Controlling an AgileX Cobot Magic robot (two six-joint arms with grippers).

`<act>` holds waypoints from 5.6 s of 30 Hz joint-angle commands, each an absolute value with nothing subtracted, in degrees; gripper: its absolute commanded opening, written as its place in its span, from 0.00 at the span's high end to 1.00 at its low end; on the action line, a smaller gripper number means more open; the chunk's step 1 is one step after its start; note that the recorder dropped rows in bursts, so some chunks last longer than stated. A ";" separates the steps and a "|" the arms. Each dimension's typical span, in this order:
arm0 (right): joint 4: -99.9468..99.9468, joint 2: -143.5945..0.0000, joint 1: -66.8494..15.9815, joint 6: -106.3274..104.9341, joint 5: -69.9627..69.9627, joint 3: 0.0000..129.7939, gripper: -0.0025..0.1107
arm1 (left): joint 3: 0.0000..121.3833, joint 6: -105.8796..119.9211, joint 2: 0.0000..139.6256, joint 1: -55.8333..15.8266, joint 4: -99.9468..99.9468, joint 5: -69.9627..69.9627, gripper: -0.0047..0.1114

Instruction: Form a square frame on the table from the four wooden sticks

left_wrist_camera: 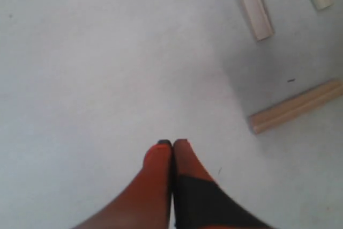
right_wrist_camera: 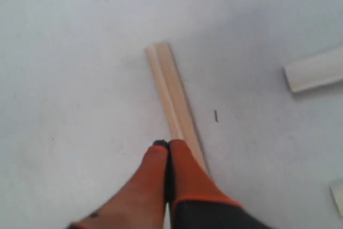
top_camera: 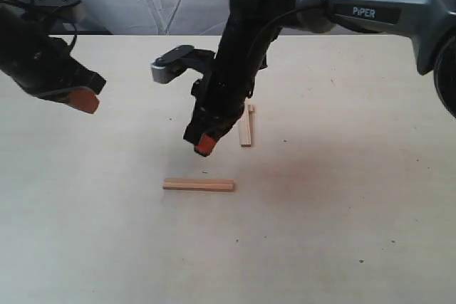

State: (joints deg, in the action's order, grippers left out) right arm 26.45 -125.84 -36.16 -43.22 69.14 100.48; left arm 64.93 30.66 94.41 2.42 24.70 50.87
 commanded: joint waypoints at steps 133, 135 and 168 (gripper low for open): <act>11.02 -126.03 -32.54 -24.86 49.36 101.66 0.98 | 57.07 29.92 88.87 6.12 33.18 43.42 0.96; 12.54 -126.88 -30.08 -19.53 52.28 101.66 0.98 | 57.07 29.92 93.18 6.12 36.13 42.16 0.96; 8.08 -133.23 -29.20 -8.74 53.67 101.56 0.98 | 60.14 32.14 115.51 -10.90 52.77 16.35 0.96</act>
